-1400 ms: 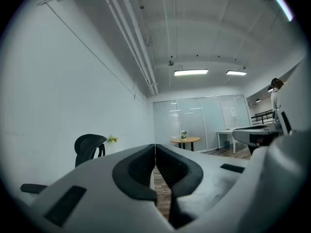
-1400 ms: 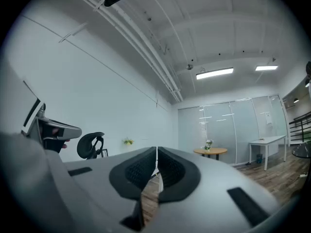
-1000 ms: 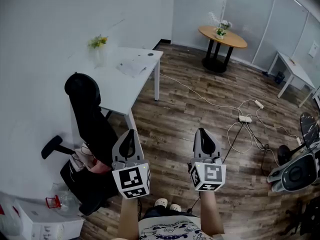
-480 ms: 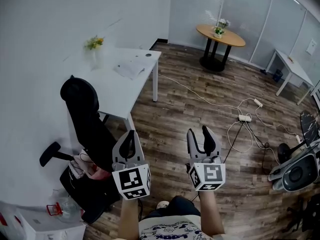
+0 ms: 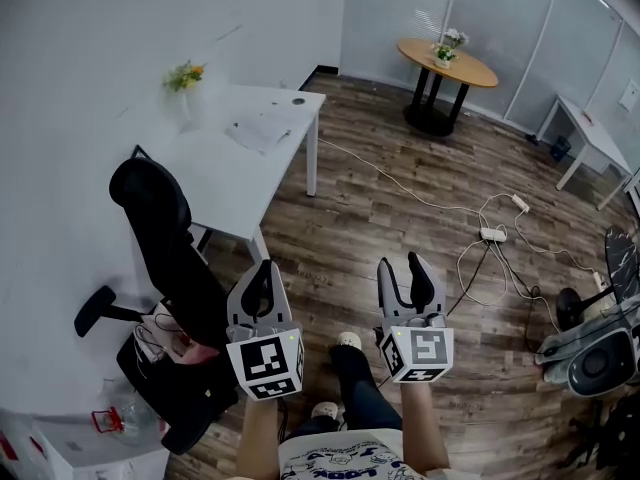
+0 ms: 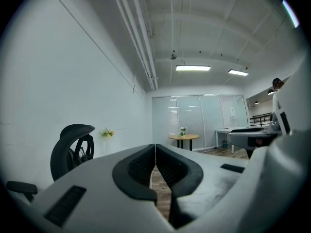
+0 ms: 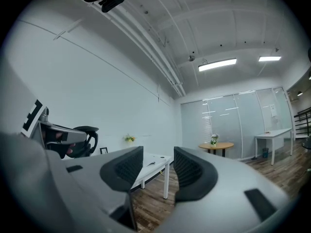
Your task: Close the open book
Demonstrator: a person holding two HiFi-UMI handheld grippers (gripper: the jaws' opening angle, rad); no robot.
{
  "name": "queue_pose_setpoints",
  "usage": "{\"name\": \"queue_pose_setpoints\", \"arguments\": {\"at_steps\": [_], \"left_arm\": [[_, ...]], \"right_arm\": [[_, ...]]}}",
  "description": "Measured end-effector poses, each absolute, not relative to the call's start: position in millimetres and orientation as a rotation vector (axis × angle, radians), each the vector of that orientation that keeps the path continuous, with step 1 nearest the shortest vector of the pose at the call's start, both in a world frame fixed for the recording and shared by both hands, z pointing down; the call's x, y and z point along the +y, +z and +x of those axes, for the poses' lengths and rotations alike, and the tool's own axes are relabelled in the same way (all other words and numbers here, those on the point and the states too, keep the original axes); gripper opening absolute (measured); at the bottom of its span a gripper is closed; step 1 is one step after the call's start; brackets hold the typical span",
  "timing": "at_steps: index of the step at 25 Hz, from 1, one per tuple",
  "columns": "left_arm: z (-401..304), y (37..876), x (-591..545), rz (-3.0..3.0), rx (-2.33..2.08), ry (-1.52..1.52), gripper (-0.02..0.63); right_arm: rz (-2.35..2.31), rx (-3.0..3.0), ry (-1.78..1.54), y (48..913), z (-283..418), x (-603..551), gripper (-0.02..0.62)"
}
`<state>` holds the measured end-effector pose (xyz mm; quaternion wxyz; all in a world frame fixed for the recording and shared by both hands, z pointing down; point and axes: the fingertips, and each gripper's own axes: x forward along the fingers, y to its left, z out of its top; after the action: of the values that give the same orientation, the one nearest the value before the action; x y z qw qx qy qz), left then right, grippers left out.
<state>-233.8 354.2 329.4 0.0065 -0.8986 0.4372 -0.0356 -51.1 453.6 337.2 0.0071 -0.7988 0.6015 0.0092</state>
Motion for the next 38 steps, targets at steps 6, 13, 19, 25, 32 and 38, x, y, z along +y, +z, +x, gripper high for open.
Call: {"name": "queue_pose_setpoints", "arguments": {"at_steps": [6,13,19,25,32,38], "left_arm": [[-204,335,313,-2.791,1.420,-0.122,0.025],[-150,337,255,-2.762,1.493,-0.132,0.025],[-103,322,199,-2.710,1.557,-0.125,0.025],[-69,318,152,-2.661,1.630,-0.122,0.025],[-60,325,110,-2.619,1.713,-0.165,0.025],[-61,333,81,-2.596,1.760,-0.200,0.025]], "right_arm": [[-2.481,1.911,0.025,343,-13,411,0.189],[-2.440,1.951,0.020,344,49,346,0.189],[-2.377,2.019,0.031,332,101,278,0.189],[-2.307,2.093,0.043,327,135,216,0.189],[-2.257,2.150,0.002,336,152,162,0.189],[-2.233,2.188,-0.031,346,156,127,0.189]]}}
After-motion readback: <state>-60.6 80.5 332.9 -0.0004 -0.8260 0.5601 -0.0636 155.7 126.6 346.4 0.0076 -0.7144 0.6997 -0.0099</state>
